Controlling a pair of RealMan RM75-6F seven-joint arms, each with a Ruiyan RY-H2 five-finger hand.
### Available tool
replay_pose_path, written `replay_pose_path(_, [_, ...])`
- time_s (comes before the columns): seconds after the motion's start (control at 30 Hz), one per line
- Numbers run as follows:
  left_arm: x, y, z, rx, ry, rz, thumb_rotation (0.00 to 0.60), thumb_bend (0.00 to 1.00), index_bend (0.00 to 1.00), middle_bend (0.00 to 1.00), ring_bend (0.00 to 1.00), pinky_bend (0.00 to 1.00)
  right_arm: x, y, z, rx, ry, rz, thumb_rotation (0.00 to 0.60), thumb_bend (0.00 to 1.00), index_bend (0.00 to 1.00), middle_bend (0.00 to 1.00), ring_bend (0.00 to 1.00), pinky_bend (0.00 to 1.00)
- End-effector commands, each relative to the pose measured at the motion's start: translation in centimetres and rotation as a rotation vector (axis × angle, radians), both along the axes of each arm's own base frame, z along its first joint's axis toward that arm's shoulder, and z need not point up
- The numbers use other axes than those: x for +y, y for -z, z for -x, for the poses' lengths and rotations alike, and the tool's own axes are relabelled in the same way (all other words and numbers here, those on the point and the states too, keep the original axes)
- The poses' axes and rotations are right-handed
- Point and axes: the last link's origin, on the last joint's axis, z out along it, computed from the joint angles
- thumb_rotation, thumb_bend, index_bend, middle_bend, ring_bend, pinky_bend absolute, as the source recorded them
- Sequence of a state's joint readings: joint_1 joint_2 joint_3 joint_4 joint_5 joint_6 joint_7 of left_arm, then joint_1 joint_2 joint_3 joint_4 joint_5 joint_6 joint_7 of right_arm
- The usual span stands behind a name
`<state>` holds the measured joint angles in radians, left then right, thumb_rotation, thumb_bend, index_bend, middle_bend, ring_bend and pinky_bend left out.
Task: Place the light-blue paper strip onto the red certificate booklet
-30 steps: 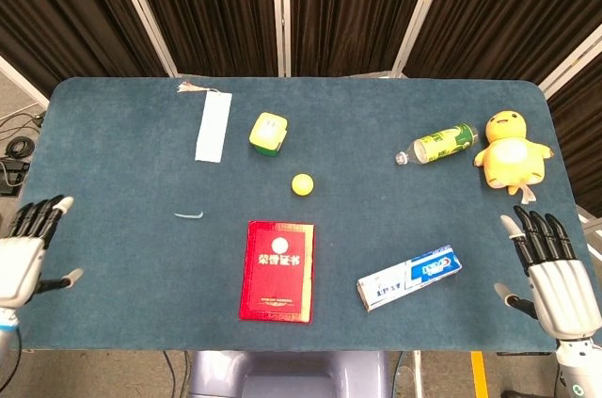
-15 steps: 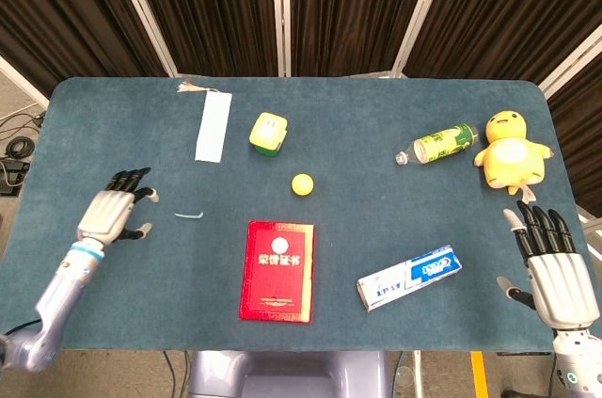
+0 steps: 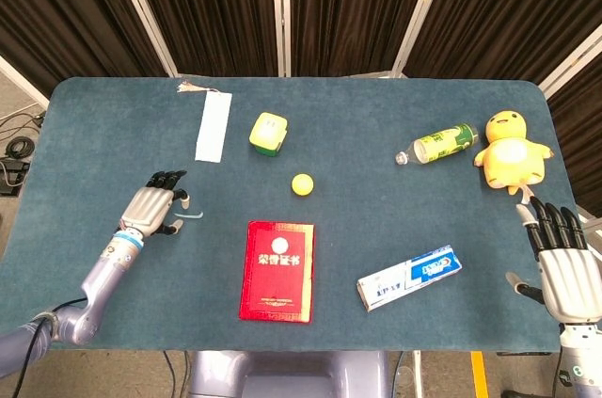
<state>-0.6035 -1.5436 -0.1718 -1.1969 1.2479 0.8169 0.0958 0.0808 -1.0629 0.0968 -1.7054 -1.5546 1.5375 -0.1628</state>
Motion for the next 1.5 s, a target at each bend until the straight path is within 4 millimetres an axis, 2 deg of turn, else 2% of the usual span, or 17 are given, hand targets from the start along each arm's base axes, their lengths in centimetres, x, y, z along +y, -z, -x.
replay_pose_path(0.03, [0.1, 0.6, 0.2, 0.012, -0.013, 0.003, 0.600, 0.36, 0.44, 0.00, 0.00, 0.00, -0.1, -0.1, 0.1, -0.014, 0.004, -0.002, 0.600, 0.00, 0.05, 0.00, 0.00, 0.00])
replay_pose_path(0.43, [0.7, 1.7, 0.6, 0.030, -0.034, 0.006, 0.600, 0.38, 0.46, 0.00, 0.00, 0.00, -0.4, -0.2, 0.5, -0.042, 0.021, -0.018, 0.600, 0.00, 0.05, 0.00, 0.00, 0.00])
replay_pose_path(0.67, [0.9, 2.1, 0.4, 0.026, -0.036, 0.004, 0.600, 0.41, 0.53, 0.00, 0.00, 0.00, -0.5, -0.3, 0.6, -0.042, 0.024, -0.016, 0.600, 0.00, 0.05, 0.00, 0.00, 0.00])
replay_pose_path(0.8, [0.9, 2.3, 0.3, 0.027, -0.036, 0.001, 0.600, 0.45, 0.61, 0.00, 0.00, 0.00, -0.6, -0.3, 0.7, -0.041, 0.026, -0.016, 0.600, 0.00, 0.05, 0.00, 0.00, 0.00])
replay_pose_path(0.9, [0.8, 2.3, 0.0, 0.018, -0.031, -0.004, 0.600, 0.45, 0.66, 0.00, 0.00, 0.00, -0.6, -0.3, 0.7, -0.043, 0.027, -0.014, 0.600, 0.00, 0.05, 0.00, 0.00, 0.00])
replay_pose_path(1.0, [0.7, 2.2, -0.3, 0.004, -0.023, -0.008, 0.600, 0.45, 0.67, 0.00, 0.00, 0.00, -0.6, -0.4, 0.7, -0.044, 0.025, -0.012, 0.600, 0.00, 0.05, 0.00, 0.00, 0.00])
replay_pose_path(1.27, [0.0, 1.9, -3.7, -0.058, 0.078, 0.003, 0.600, 0.45, 0.67, 0.00, 0.00, 0.00, -0.5, -0.6, 0.6, -0.049, 0.021, -0.005, 0.600, 0.00, 0.05, 0.00, 0.00, 0.00])
replay_pose_path(1.5, [-0.8, 3.2, -9.3, -0.074, 0.254, 0.077, 0.600, 0.45, 0.68, 0.00, 0.00, 0.00, -0.5, -0.9, 0.6, -0.053, 0.022, 0.005, 0.600, 0.00, 0.06, 0.00, 0.00, 0.00])
